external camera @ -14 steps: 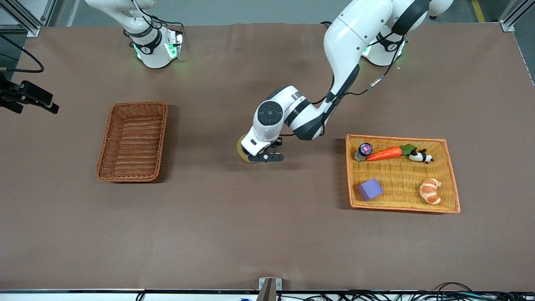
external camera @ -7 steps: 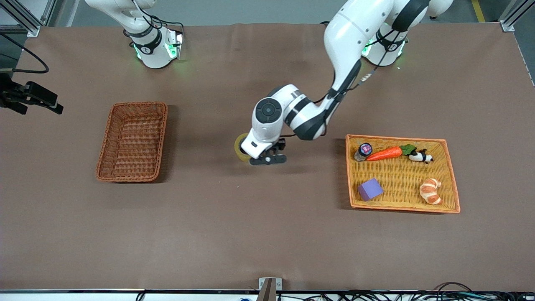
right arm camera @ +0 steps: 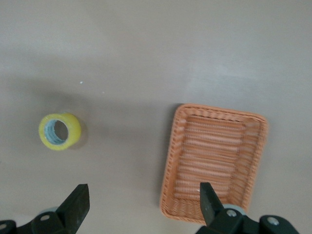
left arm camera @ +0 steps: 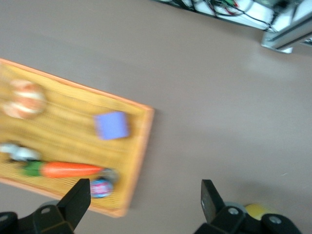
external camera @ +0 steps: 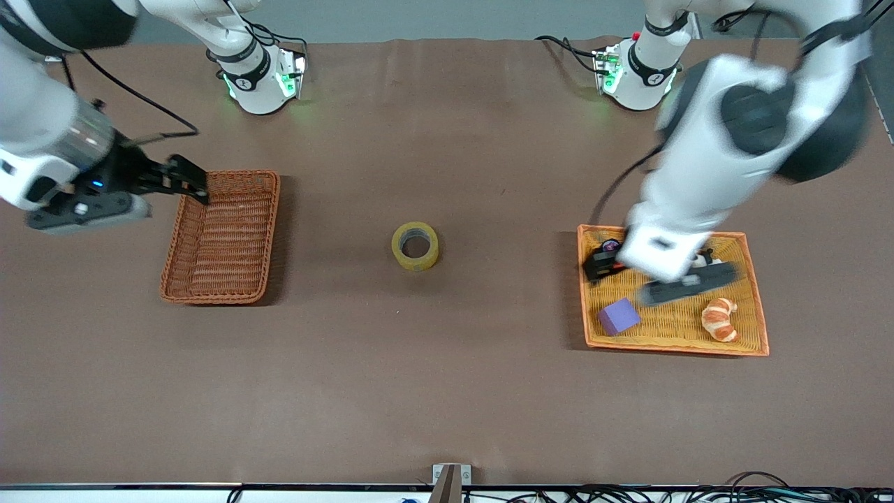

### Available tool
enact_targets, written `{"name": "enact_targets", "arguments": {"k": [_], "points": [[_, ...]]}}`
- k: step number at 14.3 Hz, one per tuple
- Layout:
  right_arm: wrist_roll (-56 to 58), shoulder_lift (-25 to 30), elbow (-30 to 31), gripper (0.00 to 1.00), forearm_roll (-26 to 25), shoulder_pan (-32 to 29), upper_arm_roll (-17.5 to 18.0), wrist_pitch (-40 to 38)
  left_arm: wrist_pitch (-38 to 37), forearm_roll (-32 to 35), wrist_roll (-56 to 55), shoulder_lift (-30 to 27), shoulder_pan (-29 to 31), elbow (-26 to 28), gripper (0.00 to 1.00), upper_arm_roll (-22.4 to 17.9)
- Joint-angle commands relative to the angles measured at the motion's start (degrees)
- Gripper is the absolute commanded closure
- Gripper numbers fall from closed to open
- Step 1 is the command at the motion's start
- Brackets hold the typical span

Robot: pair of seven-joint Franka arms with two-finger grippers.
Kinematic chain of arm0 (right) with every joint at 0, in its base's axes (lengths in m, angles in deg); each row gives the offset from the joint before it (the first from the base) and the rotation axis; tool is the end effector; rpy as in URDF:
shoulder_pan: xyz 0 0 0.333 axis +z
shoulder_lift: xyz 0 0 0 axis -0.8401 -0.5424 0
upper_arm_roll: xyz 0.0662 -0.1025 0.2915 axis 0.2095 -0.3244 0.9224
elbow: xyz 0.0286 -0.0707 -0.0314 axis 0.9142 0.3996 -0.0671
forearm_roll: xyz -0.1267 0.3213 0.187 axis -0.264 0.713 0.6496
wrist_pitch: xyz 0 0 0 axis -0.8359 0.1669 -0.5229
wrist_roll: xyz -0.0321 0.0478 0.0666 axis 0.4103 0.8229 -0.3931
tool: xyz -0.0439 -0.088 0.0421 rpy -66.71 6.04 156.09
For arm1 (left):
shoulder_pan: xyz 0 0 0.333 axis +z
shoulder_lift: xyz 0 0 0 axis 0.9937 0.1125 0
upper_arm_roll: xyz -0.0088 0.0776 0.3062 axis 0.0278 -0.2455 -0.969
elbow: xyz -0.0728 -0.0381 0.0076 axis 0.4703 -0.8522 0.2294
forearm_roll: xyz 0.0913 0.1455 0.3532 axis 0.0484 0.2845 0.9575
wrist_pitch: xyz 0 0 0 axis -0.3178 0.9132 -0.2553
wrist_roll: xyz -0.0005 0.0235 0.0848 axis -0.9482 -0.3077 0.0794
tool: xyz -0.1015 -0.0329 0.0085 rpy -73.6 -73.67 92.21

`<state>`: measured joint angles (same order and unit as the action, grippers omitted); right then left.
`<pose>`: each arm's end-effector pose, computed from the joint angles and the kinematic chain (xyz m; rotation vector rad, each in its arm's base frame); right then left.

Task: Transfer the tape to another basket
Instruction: 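Set the tape roll on the table and open the left gripper, then reach the right gripper to the tape roll while the left gripper withdraws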

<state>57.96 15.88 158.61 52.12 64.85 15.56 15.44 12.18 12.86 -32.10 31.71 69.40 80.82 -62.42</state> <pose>0.5772 0.1393 0.5866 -3.0609 -0.2430 0.0456 0.6249 -0.2099 0.5733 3.1045 0.3076 0.1586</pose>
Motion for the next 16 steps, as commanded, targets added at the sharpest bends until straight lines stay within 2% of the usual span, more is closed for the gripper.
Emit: {"name": "enact_targets", "arguments": {"k": [1,4,6,8,11,14,16], "points": [[-6.0,-3.3,2.4,0.0,-0.4,5.0,0.1,4.3,-8.5,0.5,13.0,-8.1,6.5,3.2,0.0,0.6],[-13.1,-5.7,8.9,0.0,-0.3,11.8,0.1,13.0,-9.9,-0.1,25.8,-9.5,11.9,3.6,0.0,0.8],[-20.1,-8.5,14.2,0.0,-0.5,16.7,0.1,23.1,-11.6,-0.3,27.5,-10.7,12.6,3.9,0.0,1.0],[-24.1,-11.7,18.0,0.0,-0.6,20.6,0.1,31.7,-11.8,-0.5,27.5,-14.3,12.4,7.2,0.0,0.6],[-26.1,-15.8,20.0,0.0,-2.2,22.9,0.1,37.9,-13.8,-0.9,27.7,-16.7,9.9,9.0,0.0,-2.6],[-27.5,-19.4,22.5,0.0,-2.6,24.2,0.0,45.4,-14.6,-0.9,27.7,-17.9,10.5,10.1,0.0,-2.6],[-27.6,-20.8,23.7,0.0,-4.6,24.9,0.0,48.5,-14.5,-0.9,27.5,-20.7,10.4,13.4,0.0,-2.6]]}}
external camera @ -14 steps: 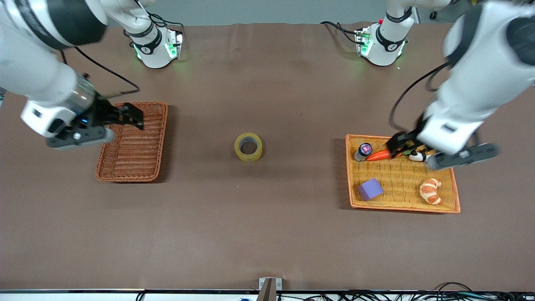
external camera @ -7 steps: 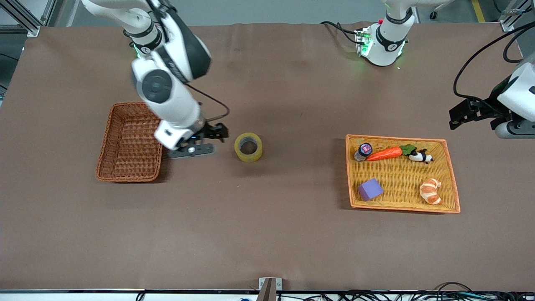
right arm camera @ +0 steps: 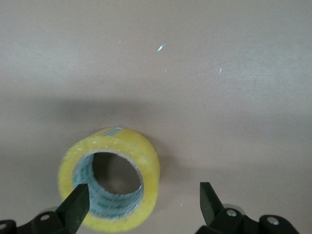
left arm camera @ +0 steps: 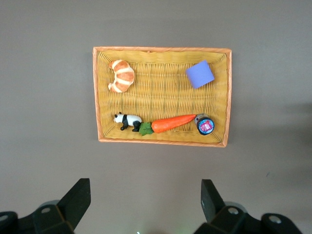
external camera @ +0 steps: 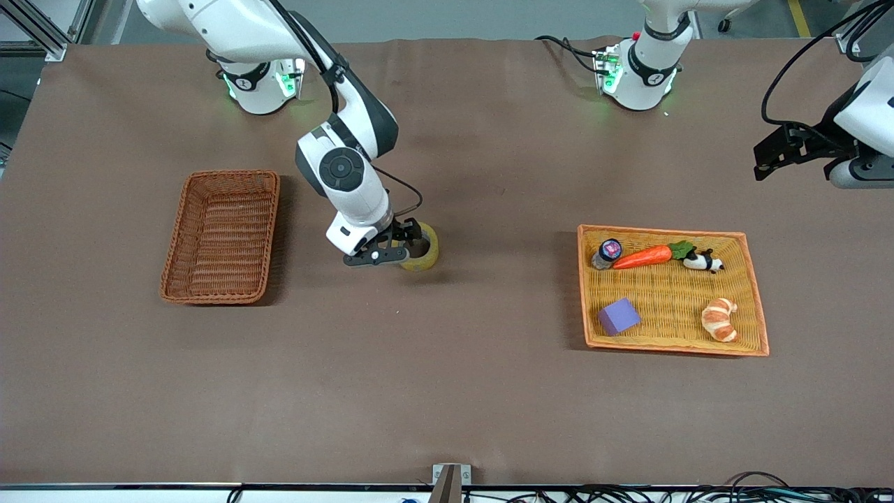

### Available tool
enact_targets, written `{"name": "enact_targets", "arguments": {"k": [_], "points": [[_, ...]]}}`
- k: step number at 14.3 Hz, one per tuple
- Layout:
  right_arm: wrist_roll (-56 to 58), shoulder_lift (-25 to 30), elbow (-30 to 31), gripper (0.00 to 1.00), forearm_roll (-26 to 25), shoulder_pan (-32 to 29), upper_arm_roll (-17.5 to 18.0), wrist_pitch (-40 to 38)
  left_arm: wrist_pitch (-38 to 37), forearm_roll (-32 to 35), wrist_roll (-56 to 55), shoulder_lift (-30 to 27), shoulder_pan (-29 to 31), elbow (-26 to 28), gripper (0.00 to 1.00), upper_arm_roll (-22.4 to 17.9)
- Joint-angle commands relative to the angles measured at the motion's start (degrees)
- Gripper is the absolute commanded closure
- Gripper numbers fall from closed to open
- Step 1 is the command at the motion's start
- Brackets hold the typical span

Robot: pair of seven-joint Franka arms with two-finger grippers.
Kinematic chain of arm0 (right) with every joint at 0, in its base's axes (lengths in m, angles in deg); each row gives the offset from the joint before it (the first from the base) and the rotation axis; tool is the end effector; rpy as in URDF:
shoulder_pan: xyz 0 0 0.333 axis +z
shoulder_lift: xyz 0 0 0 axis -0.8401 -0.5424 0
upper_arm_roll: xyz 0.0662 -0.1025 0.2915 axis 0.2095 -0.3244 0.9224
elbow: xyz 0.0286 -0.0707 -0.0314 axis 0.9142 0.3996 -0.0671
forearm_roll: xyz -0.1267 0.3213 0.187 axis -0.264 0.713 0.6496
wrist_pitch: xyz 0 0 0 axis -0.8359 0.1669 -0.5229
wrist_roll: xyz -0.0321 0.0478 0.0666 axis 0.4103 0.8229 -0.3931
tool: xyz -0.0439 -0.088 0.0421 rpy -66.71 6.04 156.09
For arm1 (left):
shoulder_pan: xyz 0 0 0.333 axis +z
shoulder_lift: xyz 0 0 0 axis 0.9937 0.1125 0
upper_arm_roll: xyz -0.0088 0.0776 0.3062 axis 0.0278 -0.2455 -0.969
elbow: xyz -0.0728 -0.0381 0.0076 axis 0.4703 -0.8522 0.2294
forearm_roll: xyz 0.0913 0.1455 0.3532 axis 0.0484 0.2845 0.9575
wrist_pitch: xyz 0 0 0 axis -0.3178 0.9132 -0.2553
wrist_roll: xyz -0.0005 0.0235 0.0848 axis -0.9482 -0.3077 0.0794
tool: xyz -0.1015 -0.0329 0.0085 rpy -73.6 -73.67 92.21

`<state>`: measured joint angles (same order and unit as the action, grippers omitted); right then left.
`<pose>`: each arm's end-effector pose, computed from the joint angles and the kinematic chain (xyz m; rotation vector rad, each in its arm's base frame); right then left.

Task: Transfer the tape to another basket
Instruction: 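Reach the right gripper to the tape roll while the left gripper withdraws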

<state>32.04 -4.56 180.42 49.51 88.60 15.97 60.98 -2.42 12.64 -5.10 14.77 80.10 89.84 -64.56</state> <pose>0.5078 0.3842 0.2555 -3.0655 -0.1635 -0.0012 0.5437 -0.0611 0.6532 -3.0858 0.0690 0.0205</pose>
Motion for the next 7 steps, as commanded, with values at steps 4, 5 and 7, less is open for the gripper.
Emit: {"name": "enact_targets", "arguments": {"k": [4,5,7], "points": [[-1.8,-2.8,2.5,0.0,-3.3,2.4,-0.4,5.7,1.7,-1.9,0.6,-7.0,-0.1,9.1,0.0,-0.5],[-1.8,-3.6,2.6,0.0,-3.8,3.0,-0.5,6.0,2.5,-2.1,0.6,-7.1,-0.2,9.4,0.0,-0.5],[-1.9,-4.6,3.8,0.02,-4.7,3.1,-0.8,7.9,3.1,-2.6,0.7,-7.2,-0.1,10.2,0.0,-0.4]]}}
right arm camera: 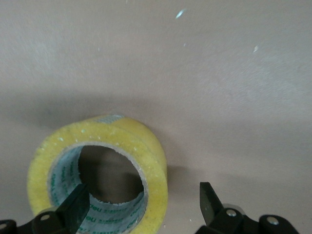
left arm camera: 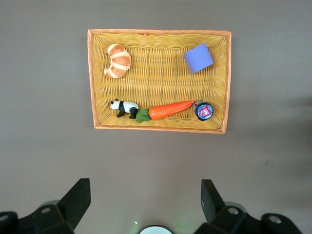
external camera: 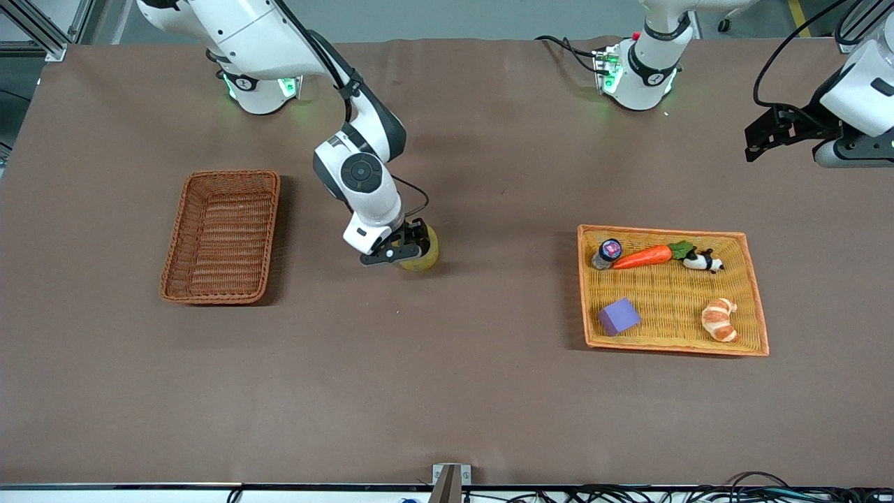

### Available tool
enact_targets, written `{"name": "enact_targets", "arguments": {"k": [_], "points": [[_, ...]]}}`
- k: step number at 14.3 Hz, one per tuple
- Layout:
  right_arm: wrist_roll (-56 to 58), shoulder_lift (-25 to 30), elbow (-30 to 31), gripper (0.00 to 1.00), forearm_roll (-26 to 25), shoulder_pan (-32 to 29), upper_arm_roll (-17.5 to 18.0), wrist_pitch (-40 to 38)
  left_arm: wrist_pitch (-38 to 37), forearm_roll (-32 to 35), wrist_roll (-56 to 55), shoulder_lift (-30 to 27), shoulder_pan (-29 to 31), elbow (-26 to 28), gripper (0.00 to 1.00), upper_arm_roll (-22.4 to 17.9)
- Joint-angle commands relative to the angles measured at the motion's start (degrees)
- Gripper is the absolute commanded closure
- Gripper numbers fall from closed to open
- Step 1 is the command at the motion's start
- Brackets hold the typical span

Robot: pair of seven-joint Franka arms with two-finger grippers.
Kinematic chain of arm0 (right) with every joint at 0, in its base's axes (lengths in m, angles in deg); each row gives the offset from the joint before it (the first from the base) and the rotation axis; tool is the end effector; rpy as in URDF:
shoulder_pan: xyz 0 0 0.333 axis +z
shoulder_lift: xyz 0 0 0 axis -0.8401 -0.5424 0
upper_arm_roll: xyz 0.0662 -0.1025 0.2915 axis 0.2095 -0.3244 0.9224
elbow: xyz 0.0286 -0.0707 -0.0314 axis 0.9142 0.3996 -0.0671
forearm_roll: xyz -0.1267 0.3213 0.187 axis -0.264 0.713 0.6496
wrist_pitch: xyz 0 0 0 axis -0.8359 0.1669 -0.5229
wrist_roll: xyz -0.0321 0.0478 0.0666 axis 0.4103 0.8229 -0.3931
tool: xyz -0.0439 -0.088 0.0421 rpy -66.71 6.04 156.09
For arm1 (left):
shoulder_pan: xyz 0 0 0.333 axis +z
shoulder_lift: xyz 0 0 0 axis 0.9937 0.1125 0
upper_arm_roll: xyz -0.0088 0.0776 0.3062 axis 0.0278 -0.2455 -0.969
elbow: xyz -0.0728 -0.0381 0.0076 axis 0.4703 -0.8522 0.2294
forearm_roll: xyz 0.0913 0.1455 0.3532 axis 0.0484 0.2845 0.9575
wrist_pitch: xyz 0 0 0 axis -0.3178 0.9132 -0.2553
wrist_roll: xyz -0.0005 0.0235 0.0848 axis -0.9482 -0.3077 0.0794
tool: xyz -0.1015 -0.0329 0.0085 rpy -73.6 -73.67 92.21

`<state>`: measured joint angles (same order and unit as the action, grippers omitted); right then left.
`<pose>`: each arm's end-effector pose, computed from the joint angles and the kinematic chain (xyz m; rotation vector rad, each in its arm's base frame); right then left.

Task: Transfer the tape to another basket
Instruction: 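Reach the right gripper to the tape roll while the left gripper withdraws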

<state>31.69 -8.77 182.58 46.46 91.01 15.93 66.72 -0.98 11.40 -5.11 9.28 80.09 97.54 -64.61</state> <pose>0.4830 0.3995 0.2032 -3.0853 -0.2779 -0.0102 0.5156 -0.0616 0.6440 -3.0996 0.0720 0.0440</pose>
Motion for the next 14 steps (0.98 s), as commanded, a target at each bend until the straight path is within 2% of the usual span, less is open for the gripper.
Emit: {"name": "enact_targets", "arguments": {"k": [1,3,5,6,8,9,11,12,14], "points": [[-1.8,-0.4,1.6,0.04,-1.6,0.8,-0.8,2.2,1.6,-1.5,0.6,-2.1,-0.2,2.6,0.0,-0.3],[-4.4,-0.5,1.6,0.19,-1.8,0.9,-0.8,2.2,1.6,-1.6,0.6,-2.2,-0.2,2.4,0.0,-0.1],[-7.4,-0.5,1.5,0.5,-3.6,1.3,-0.8,2.2,1.6,-2.3,0.7,-2.1,-0.2,2.2,0.0,-0.2],[-9.7,-0.5,1.4,0.7,-5.6,1.4,-0.8,2.1,1.4,-2.3,0.8,-2.2,-0.2,2.0,0.0,-0.2],[-12.7,-0.6,1.2,0.95,-7.1,1.3,-0.7,1.7,0.9,-2.2,0.9,-2.4,-0.1,2.0,0.0,-0.5],[-13.5,-0.6,1.2,1.0,-7.1,1.3,-0.7,1.5,0.9,-2.2,0.9,-2.4,0.0,2.0,0.0,-0.5],[-13.8,-0.4,1.0,1.0,-7.1,1.0,-0.7,1.2,1.0,-1.9,0.9,-2.3,-0.1,2.0,0.0,-0.5],[-14.4,0.4,0.1,1.0,-7.0,0.6,-0.6,-1.4,1.1,-1.8,0.8,-2.1,-0.1,2.0,0.0,-0.5],[-17.1,5.1,-2.9,1.0,-6.9,0.0,-0.5,-12.7,1.2,-1.8,0.9,-1.9,-0.1,1.9,0.0,-0.5]]}}
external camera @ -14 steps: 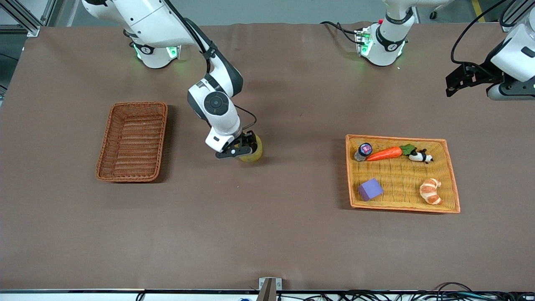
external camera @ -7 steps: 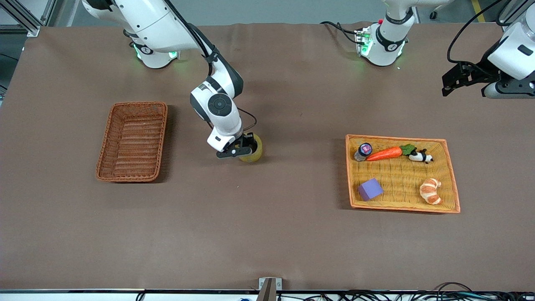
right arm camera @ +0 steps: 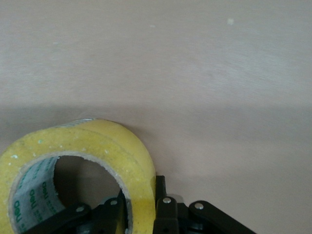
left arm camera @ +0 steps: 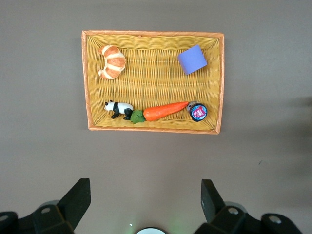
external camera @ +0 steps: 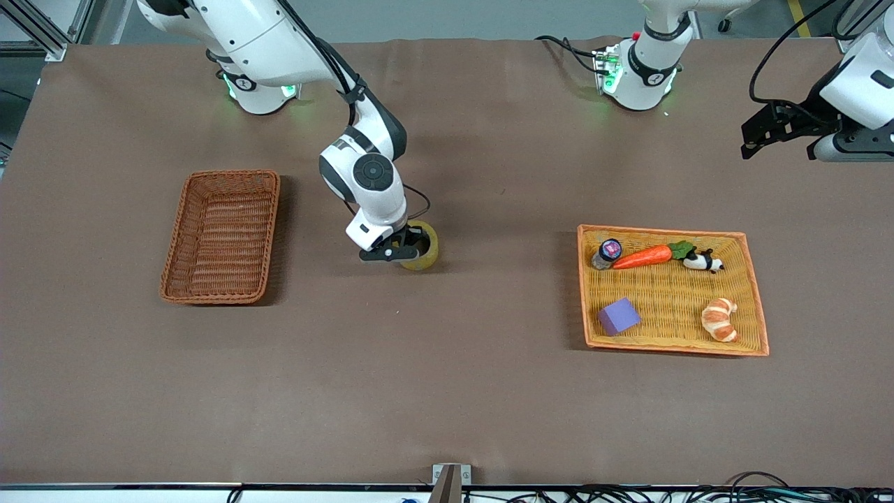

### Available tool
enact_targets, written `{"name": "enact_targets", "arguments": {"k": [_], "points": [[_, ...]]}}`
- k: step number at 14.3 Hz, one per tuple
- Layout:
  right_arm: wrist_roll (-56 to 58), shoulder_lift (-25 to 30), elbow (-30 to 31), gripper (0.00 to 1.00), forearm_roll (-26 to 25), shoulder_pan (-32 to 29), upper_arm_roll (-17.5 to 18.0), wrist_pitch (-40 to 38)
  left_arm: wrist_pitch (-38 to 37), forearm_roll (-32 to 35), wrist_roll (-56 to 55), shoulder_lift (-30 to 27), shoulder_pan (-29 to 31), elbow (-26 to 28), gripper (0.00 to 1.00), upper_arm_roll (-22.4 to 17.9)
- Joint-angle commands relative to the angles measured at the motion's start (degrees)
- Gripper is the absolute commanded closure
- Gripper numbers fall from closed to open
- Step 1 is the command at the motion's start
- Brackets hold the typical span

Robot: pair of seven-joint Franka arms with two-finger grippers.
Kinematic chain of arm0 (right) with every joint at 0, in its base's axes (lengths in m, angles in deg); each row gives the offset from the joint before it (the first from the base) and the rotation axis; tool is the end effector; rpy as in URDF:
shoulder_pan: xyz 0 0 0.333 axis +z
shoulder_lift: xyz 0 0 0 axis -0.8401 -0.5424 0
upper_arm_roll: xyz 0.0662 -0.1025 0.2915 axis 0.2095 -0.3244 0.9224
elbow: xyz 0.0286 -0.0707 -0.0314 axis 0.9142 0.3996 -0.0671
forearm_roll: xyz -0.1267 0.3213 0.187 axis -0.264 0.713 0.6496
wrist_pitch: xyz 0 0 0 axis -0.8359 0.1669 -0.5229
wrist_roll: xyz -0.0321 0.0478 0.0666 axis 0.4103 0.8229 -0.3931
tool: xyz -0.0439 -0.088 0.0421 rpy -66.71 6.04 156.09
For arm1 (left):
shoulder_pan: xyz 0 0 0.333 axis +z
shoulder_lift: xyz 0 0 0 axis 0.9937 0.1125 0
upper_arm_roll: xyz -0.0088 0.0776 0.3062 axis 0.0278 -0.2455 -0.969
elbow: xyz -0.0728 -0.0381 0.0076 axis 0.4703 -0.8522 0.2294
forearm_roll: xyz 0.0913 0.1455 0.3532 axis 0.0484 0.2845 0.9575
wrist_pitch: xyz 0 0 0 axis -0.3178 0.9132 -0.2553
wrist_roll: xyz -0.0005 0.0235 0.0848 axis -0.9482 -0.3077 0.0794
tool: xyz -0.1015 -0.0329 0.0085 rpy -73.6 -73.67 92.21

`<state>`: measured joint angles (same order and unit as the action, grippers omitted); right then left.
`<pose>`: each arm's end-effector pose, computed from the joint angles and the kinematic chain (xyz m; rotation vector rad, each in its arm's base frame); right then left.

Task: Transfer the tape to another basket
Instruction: 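Reach the right gripper to the tape roll while the left gripper withdraws, then grasp the tape roll with the right gripper and lower it into the basket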

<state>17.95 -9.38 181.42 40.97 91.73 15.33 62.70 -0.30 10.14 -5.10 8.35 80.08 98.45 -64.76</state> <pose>0.4810 0.3992 0.1979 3.0968 0.0276 0.0015 0.5115 -0.0626 0.6460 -3.1221 0.0710 0.0286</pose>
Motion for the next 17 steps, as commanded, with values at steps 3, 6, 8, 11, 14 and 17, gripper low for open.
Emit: {"name": "enact_targets", "arguments": {"k": [3,6,8,11,14,17], "points": [[0.8,14.1,-2.0,1.0,-1.1,-5.9,0.3,-19.7,0.6,-0.4,0.9,-0.9,-0.1,0.7,0.0,-0.4],[18.1,22.3,1.3,1.0,-1.2,-13.7,-1.4,-27.0,0.8,-0.4,0.9,-0.8,-0.1,0.7,0.0,-0.4],[31.7,25.9,4.5,1.0,-1.2,-14.6,-9.0,-26.8,0.8,-0.4,0.8,-0.7,-0.3,0.6,0.0,-0.2],[44.2,27.3,8.7,1.0,-1.2,-14.6,-17.3,-23.6,1.0,-0.4,0.8,-0.7,-0.3,0.6,0.0,-0.1],[54.9,28.1,17.2,1.0,-1.2,-14.8,-25.3,-12.6,1.0,-0.4,0.8,-0.7,-0.3,0.6,0.0,-0.1],[57.8,29.2,25.0,1.0,-1.1,-15.0,-28.5,-4.9,1.1,-0.5,0.8,-0.6,-0.3,0.6,0.0,-0.1]]}}
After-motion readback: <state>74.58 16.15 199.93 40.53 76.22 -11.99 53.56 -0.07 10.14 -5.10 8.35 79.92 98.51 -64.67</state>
